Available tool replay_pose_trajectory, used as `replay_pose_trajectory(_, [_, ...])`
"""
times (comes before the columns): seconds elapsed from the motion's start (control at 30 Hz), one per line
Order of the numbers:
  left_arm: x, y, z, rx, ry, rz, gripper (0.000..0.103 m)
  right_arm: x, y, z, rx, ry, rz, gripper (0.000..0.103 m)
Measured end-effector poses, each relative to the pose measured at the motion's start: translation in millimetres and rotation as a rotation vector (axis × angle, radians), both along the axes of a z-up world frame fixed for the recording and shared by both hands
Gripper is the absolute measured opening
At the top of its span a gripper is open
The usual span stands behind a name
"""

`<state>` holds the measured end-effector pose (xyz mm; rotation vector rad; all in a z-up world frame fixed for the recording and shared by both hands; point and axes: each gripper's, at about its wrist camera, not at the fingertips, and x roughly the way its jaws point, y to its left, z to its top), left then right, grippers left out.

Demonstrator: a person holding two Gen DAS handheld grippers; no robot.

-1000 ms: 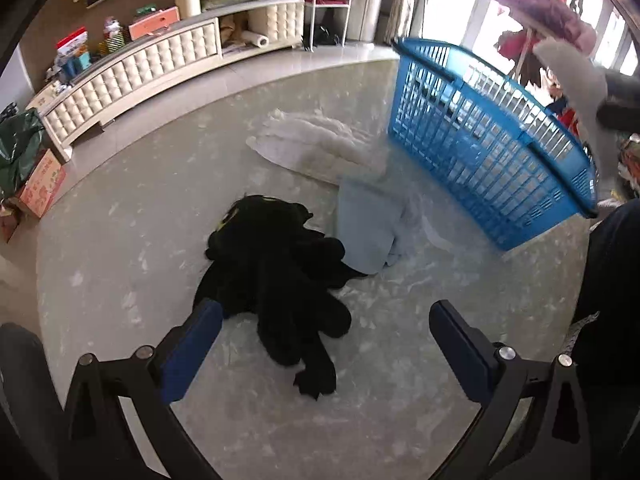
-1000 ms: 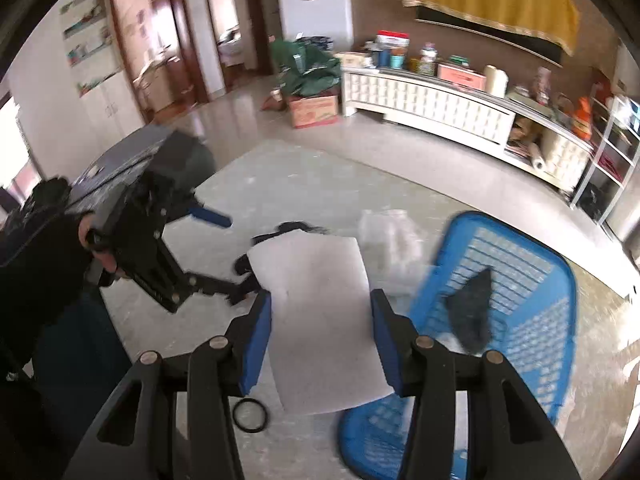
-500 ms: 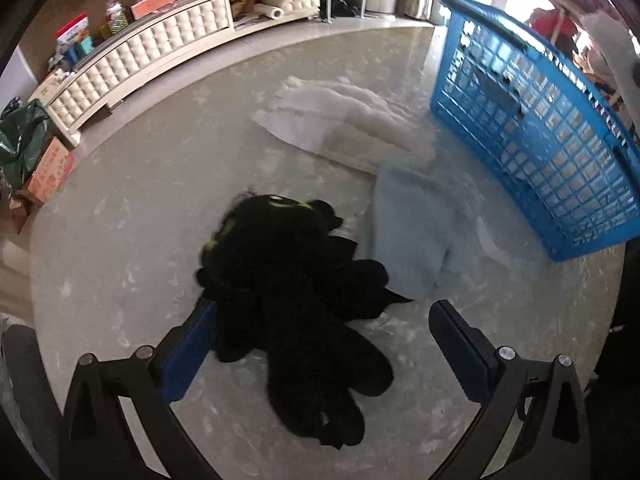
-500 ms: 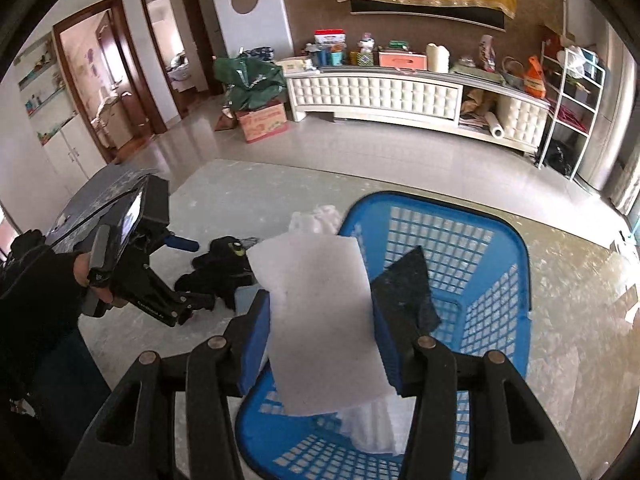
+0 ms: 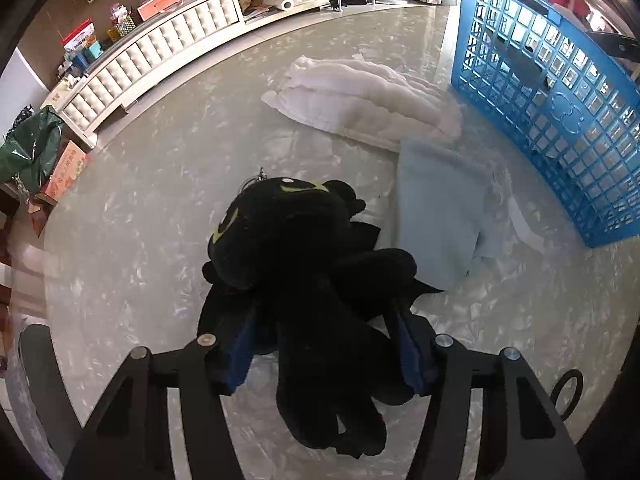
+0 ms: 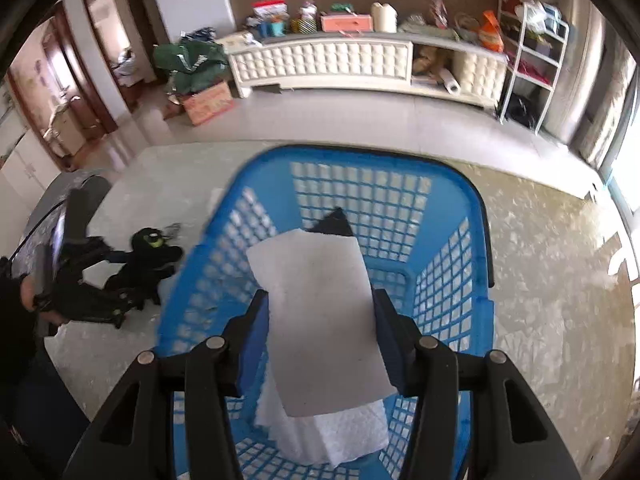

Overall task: Organize soft objects
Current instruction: 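Place the foam sheet in the basket with the right tool while the left tool grasps the black plush toy, then carry the black plush toy toward the blue basket with the left tool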

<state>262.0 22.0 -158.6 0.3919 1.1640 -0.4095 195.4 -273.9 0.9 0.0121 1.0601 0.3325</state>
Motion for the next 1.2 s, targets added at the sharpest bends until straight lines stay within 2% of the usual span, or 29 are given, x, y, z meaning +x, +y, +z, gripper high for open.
replay_pose_trajectory(0.2, [-7,6,3,-0.007,-0.006,-0.001,0.05,10,-1,-3,-0.031,0.023,-0.034,0.051])
replay_pose_trajectory(0.37, [-9,12,6,-0.022,-0.009,0.01,0.049,18,5,-14,-0.12,0.043,-0.049,0.053])
replay_pose_trajectory(0.57, [-12,15,6,-0.026,-0.01,0.017,0.048,18,3,-12,-0.115,0.045,-0.047,0.057])
replay_pose_trajectory(0.63, [-12,14,6,-0.024,-0.008,0.019,0.047,20,3,-14,-0.129,0.052,-0.046,0.063])
replay_pose_trajectory(0.7, [-12,15,7,-0.019,-0.006,0.014,0.047,23,6,-16,-0.14,0.06,-0.05,0.064])
replay_pose_trajectory(0.77, [-13,17,7,-0.026,-0.007,0.023,0.046,24,6,-16,-0.143,0.061,-0.054,0.079])
replay_pose_trajectory(0.87, [-12,21,10,-0.031,-0.007,0.043,0.044,24,4,-14,-0.127,0.049,-0.051,0.094])
replay_pose_trajectory(1.03, [-19,27,23,-0.024,-0.026,0.063,0.038,19,3,-9,-0.113,0.03,-0.043,0.1])
replay_pose_trajectory(1.2, [-33,36,49,-0.066,-0.059,0.1,0.034,8,-3,2,-0.083,0.001,-0.039,0.103])
